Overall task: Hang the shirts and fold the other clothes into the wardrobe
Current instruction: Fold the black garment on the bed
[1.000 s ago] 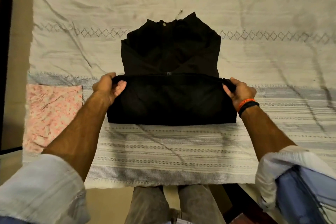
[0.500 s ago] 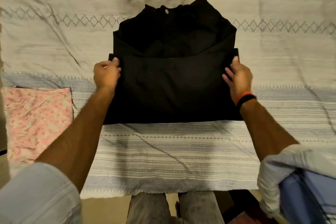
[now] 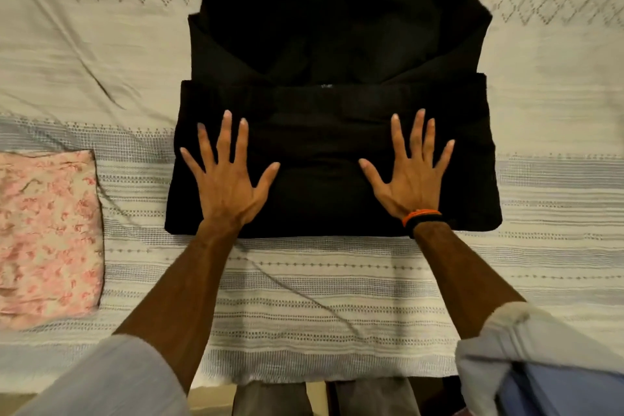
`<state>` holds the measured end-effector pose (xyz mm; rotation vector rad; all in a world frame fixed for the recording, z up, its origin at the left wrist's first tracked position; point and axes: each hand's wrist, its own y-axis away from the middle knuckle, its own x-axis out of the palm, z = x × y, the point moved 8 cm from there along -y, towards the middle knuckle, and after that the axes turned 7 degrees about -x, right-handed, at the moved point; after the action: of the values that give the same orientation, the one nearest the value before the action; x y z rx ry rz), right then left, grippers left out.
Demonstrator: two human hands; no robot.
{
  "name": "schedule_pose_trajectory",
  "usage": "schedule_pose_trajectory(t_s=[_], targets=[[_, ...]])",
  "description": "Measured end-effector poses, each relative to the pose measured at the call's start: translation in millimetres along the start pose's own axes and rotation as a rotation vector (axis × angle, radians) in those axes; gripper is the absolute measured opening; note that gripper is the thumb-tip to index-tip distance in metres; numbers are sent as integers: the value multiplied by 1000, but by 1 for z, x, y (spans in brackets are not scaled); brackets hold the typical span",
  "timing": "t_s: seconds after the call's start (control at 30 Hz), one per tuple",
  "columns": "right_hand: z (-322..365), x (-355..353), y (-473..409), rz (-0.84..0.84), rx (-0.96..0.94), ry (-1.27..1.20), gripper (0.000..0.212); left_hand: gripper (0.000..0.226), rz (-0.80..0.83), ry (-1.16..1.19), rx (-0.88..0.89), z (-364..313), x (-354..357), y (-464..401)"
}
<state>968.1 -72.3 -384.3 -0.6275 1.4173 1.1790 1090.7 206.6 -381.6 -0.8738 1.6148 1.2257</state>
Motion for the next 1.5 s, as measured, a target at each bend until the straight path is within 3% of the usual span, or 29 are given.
schedule_pose_trajectory(t_s=[0.27, 0.43, 0.53, 0.67, 0.87, 1.07, 1.27, 1.5], targets=[[3, -2, 1, -12, -13, -13, 91, 87, 9, 7, 24, -3, -1, 0], [26, -36, 53, -136, -243, -85, 76, 93, 17, 151, 250, -16, -29, 52], [31, -23, 89, 4, -346, -22, 92, 110, 175, -26, 379, -13, -7, 87], [24, 7, 98, 193, -344, 184, 111, 112, 235, -217, 305, -3, 13, 90], [18, 2, 75, 127, -232, 217, 92, 100, 212, -307, 224, -10, 9, 74], [17, -12, 78, 330, -246, 190, 84, 83, 347, -264, 233, -11, -14, 75], [24, -49, 126, 412, -245, 198, 79, 76, 473, -245, 203, -13, -56, 124], [24, -27, 206, 566, -216, 170, 77, 77, 604, -248, 215, 4, -30, 200]])
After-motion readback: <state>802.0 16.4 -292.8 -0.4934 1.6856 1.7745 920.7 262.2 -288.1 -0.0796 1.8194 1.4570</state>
